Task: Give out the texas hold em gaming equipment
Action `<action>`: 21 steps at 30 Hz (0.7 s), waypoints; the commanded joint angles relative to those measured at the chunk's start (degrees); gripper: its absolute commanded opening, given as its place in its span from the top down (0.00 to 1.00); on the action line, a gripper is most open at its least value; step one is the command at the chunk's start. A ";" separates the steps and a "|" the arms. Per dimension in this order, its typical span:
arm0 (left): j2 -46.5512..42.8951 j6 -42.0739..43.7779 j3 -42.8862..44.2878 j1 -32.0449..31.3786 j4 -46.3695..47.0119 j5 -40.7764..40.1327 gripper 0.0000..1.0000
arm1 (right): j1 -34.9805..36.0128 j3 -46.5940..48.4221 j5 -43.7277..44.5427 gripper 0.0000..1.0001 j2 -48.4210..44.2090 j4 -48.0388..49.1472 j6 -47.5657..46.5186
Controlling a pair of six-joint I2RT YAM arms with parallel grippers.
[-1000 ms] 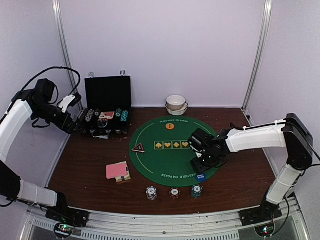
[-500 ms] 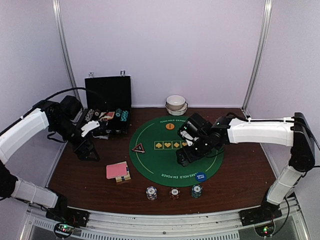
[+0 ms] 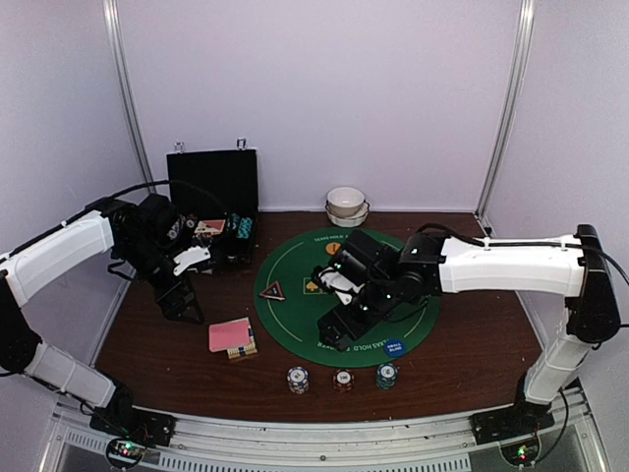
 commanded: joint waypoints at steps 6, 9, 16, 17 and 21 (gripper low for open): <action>0.09 -2.63 2.78 -0.06 2.20 -4.25 0.03 | 9.52 9.37 3.58 0.04 9.87 -4.27 -4.93; -0.86 -2.81 2.76 0.49 2.21 -5.04 0.03 | 10.28 11.32 3.24 0.03 12.44 -4.09 -6.04; -2.40 -3.51 3.23 3.36 2.11 -5.12 0.02 | 11.57 14.04 1.14 0.03 16.38 -3.40 -7.80; -2.63 -3.58 3.39 3.73 2.12 -5.16 0.02 | 11.83 14.14 1.14 0.03 16.84 -3.32 -8.05; -3.03 -3.51 4.34 5.06 1.17 -5.11 0.02 | 12.36 14.81 1.16 0.03 18.80 -3.15 -8.63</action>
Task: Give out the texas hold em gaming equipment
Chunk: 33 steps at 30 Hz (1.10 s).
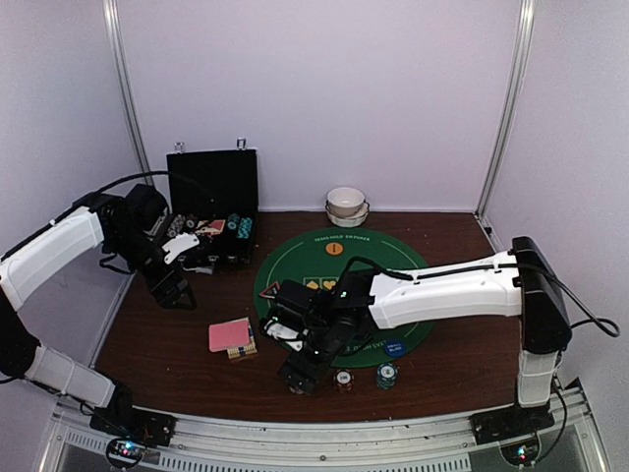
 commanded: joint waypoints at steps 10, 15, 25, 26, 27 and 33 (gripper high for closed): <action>-2.57 -1.11 3.58 2.92 -0.75 -0.19 0.02 | 0.99 2.21 0.45 0.12 3.97 1.63 -2.02; -2.80 -1.42 4.03 3.10 -1.08 -0.34 0.03 | 0.99 2.57 0.16 0.20 4.92 1.95 -2.03; -3.22 -1.33 4.36 3.19 -1.24 -1.57 0.03 | 0.99 2.73 -0.15 0.33 5.47 1.96 -2.21; -3.22 -1.29 4.46 3.19 -1.30 -1.57 0.03 | 1.03 2.66 -0.17 0.34 5.47 1.89 -2.27; -3.25 -1.29 4.54 3.19 -1.35 -1.55 0.02 | 0.99 2.60 -0.18 0.37 5.42 1.98 -2.28; -3.29 -1.11 4.64 3.19 -1.48 -2.09 0.02 | 0.99 2.69 -0.12 0.48 5.44 1.82 -2.37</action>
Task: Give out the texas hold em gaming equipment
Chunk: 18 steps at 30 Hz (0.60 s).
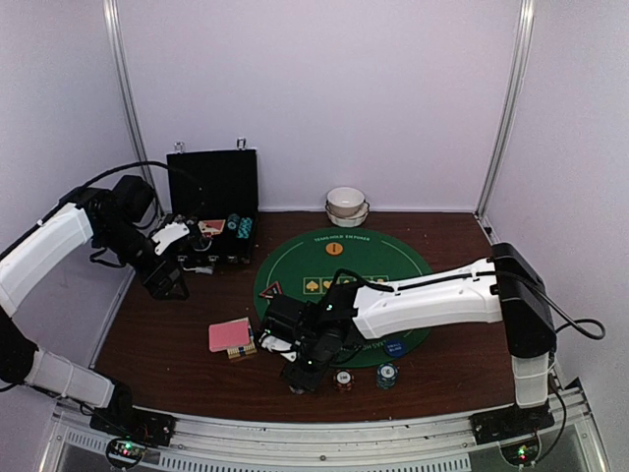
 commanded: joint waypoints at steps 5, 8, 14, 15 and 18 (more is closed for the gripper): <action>-1.24 -0.05 2.32 0.44 -0.16 -0.59 0.02 | 0.06 1.42 -0.02 0.57 0.69 0.30 -0.09; -1.36 0.09 2.47 0.44 -0.18 -0.72 0.02 | 0.05 1.36 0.09 0.60 0.75 0.24 -0.12; -1.31 0.27 2.67 0.44 -0.42 -0.97 0.02 | 0.01 1.82 -0.38 0.81 0.02 0.27 0.01; -1.38 0.27 2.77 0.44 -0.38 -1.06 0.02 | -0.03 1.89 -0.38 0.85 -0.46 0.13 0.03; -1.31 0.27 3.10 0.59 -0.35 -1.36 0.02 | -0.48 2.04 -0.41 0.96 -1.86 0.07 -0.12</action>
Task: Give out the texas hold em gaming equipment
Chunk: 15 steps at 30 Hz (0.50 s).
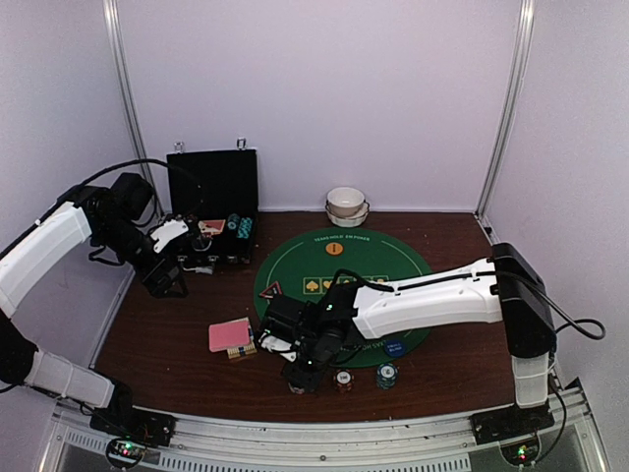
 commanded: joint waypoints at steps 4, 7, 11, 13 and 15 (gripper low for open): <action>-1.12 -0.06 3.14 1.87 0.22 -0.79 0.02 | -1.60 2.80 -0.67 1.00 -4.36 -0.43 -0.23; -1.12 -0.57 3.78 3.63 0.89 -0.16 0.02 | -3.00 4.21 -0.20 1.00 -5.85 -1.91 -0.25; -1.12 -0.90 4.49 5.59 1.43 -0.13 0.02 | -6.32 6.17 0.72 1.00 -7.52 -3.04 -0.27; -1.05 -0.90 4.78 6.30 1.58 -0.07 0.02 | -8.70 7.35 2.08 1.00 -7.90 -3.90 -0.40; -1.05 -0.92 4.97 7.00 1.56 -0.13 0.03 | -11.78 9.02 4.24 1.00 -7.58 -4.86 -0.43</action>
